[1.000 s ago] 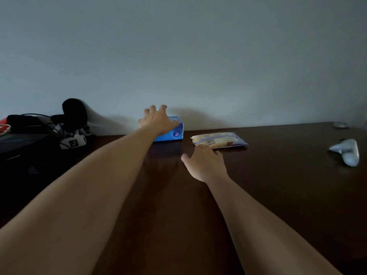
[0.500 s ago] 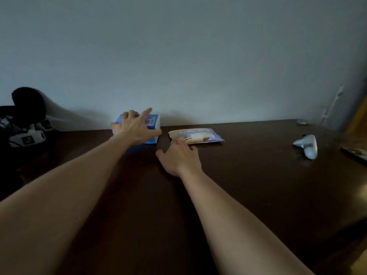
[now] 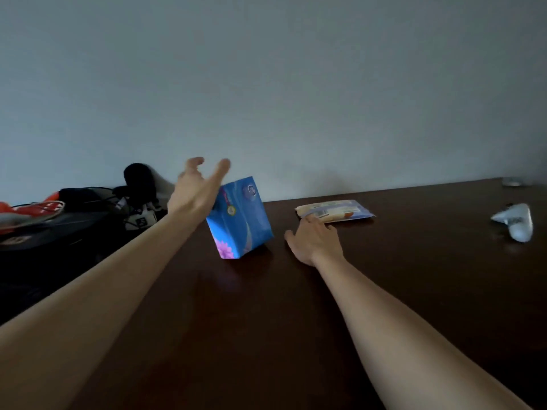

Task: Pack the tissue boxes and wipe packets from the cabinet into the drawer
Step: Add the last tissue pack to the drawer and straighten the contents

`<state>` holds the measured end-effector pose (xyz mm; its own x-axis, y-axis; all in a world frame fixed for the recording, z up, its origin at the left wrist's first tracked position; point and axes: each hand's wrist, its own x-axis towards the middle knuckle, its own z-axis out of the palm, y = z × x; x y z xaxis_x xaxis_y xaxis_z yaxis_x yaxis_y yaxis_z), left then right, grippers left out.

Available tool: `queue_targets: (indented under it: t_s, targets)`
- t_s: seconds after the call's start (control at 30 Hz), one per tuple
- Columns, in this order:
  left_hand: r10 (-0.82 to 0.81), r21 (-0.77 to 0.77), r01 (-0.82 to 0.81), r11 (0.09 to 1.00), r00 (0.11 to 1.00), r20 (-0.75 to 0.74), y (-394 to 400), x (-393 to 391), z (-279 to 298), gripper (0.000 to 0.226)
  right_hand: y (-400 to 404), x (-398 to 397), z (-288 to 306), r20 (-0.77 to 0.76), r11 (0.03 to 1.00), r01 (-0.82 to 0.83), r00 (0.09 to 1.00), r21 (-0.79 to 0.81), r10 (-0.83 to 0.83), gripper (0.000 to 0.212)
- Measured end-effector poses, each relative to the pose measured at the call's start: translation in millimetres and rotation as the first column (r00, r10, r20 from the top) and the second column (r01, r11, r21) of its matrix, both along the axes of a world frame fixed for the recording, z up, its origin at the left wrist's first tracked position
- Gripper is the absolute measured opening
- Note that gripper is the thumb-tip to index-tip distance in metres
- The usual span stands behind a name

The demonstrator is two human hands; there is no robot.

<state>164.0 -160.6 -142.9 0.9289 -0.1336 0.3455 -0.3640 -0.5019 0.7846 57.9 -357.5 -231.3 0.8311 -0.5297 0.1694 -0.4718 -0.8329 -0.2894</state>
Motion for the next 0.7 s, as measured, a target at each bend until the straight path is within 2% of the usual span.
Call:
queue_targets:
  t_s: [0.03, 0.1, 0.17, 0.3, 0.43, 0.47, 0.53, 0.57, 0.6, 0.67, 0.7]
  targets:
    - [-0.057, 0.185, 0.043, 0.982, 0.996, 0.068, -7.1, -7.1, 1.4, 0.089, 0.1, 1.3, -0.9, 0.013, 1.0, 0.0, 1.0, 0.006, 0.0, 0.06]
    - [-0.093, 0.515, -0.013, 0.857, 0.979, 0.179, -22.8, -14.3, -0.3, 0.087, -1.4, 1.2, -0.8, 0.049, 1.0, -0.001, 0.999, -0.007, 0.002, 0.056]
    - [-0.075, 0.643, -0.053, 0.764, 0.983, 0.17, -29.9, -6.7, 8.0, 0.073, -1.7, 0.9, 0.4, 0.052, 1.0, -0.001, 0.999, -0.021, 0.002, 0.055]
    - [-0.195, 0.707, 0.165, 0.687, 0.98, -0.039, -19.9, 20.6, 34.0, 0.052, -1.8, 2.1, -1.7, 0.027, 0.999, 0.006, 1.0, -0.045, -0.005, 0.055]
    - [-0.135, 0.755, 0.149, 0.638, 0.988, -0.08, -38.2, 20.2, 11.4, 0.046, -1.6, 3.6, -1.2, 0.032, 0.998, 0.016, 0.999, -0.054, -0.014, 0.055]
    - [-0.092, 0.782, 0.121, 0.612, 0.992, -0.082, -49.3, 15.4, -4.3, 0.053, -0.9, 3.0, -1.3, 0.035, 0.998, 0.011, 0.999, -0.06, -0.009, 0.055]
    - [0.013, 0.782, 0.122, 0.611, 0.986, -0.164, -66.9, -3.0, -26.8, 0.088, -0.1, 2.1, -1.1, 0.047, 0.997, -0.01, 0.999, -0.079, 0.014, 0.053]
    - [0.022, 0.769, 0.146, 0.622, 0.979, -0.204, -74.9, -11.8, -29.4, 0.106, -0.9, 1.8, -0.9, 0.055, 0.997, -0.017, 0.998, -0.077, 0.021, 0.052]
    - [-0.008, 0.775, 0.172, 0.608, 0.978, -0.211, -81.5, -15.0, -29.7, 0.115, -3.1, 1.7, -0.9, 0.059, 0.997, -0.019, 0.998, -0.069, 0.023, 0.051]
    - [-0.099, 0.778, 0.212, 0.591, 0.977, -0.191, -84.0, -18.8, -27.0, 0.108, -7.3, 3.0, -2.3, 0.053, 0.999, -0.017, 0.998, -0.052, 0.019, 0.048]
    - [-0.142, 0.758, 0.224, 0.613, 0.975, -0.173, -80.7, -19.1, -27.6, 0.1, -9.1, 3.8, -2.8, 0.062, 0.999, -0.017, 0.998, -0.051, 0.021, 0.047]
